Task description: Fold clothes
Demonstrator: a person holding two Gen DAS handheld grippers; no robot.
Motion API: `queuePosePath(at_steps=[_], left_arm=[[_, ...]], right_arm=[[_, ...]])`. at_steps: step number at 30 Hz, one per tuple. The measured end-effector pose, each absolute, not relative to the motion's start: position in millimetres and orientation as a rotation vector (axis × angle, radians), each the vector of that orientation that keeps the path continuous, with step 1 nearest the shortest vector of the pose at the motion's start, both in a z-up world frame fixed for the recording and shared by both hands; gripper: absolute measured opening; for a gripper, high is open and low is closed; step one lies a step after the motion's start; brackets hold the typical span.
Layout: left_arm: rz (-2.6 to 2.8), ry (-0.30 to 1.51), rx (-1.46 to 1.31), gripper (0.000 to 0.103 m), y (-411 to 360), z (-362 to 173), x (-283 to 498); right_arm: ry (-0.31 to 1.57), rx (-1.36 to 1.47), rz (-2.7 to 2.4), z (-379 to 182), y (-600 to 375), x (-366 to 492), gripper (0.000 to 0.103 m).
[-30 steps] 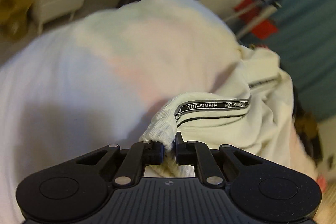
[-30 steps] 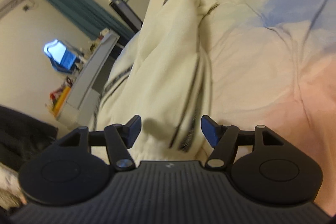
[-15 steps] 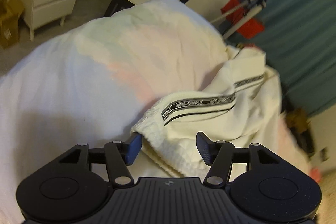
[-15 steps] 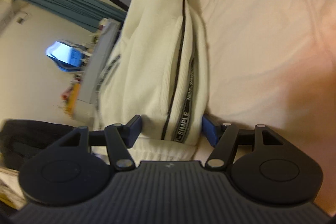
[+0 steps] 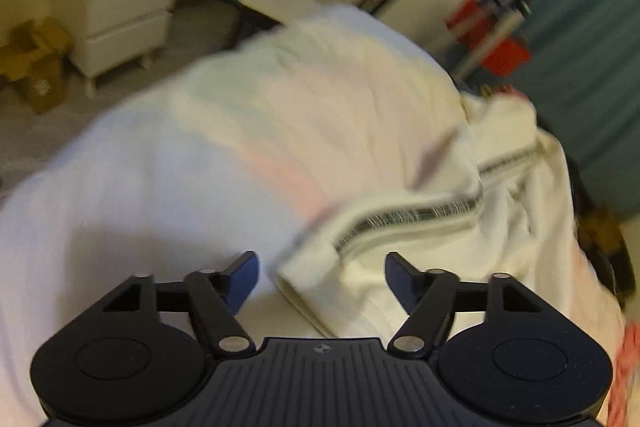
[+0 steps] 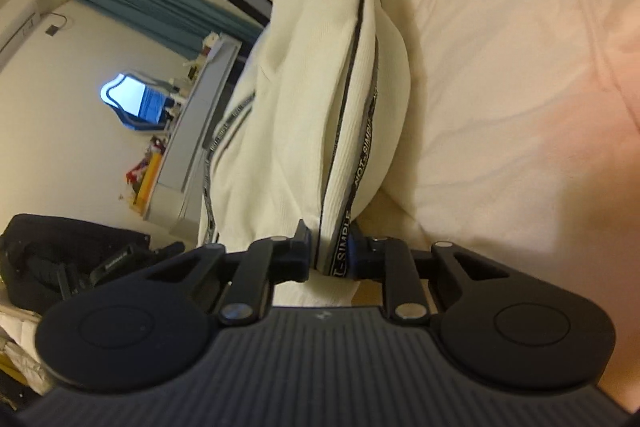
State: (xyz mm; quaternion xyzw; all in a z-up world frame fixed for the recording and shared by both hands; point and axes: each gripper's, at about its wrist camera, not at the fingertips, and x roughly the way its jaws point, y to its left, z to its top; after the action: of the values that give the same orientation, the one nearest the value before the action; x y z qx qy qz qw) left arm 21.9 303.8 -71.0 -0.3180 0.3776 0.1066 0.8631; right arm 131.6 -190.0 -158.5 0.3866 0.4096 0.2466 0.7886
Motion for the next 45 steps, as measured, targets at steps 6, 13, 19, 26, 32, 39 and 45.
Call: queuePosePath(at_steps=[6, 13, 19, 26, 32, 39, 45], left_arm=[[0.078, 0.867, -0.594, 0.081, 302.8, -92.6, 46.2], [0.067, 0.828, -0.591, 0.032, 314.8, -97.1, 44.2], [0.081, 0.659, -0.702, 0.012, 358.8, -39.8, 56.8], [0.303, 0.532, -0.557, 0.011, 426.4, 47.6, 119.8], [0.458, 0.583, -0.462, 0.011, 477.8, 35.0, 202.4], [0.466, 0.721, -0.375, 0.013, 494.0, -34.2, 283.4], [0.45, 0.749, -0.347, 0.029, 478.0, -49.6, 284.0]], right_arm=[[0.914, 0.879, 0.466, -163.6, -185.4, 117.7, 0.02], [0.906, 0.947, 0.43, -163.8, -178.3, 106.1, 0.02], [0.88, 1.007, 0.472, -139.4, -130.2, 91.5, 0.019], [0.898, 1.004, 0.686, -98.3, 0.3, 125.2, 0.018], [1.038, 0.927, 0.792, -120.6, 107.4, 181.7, 0.017], [1.219, 0.807, 0.803, -158.9, 160.8, 228.5, 0.017], [1.237, 0.723, 0.842, -146.1, 165.2, 231.2, 0.023]])
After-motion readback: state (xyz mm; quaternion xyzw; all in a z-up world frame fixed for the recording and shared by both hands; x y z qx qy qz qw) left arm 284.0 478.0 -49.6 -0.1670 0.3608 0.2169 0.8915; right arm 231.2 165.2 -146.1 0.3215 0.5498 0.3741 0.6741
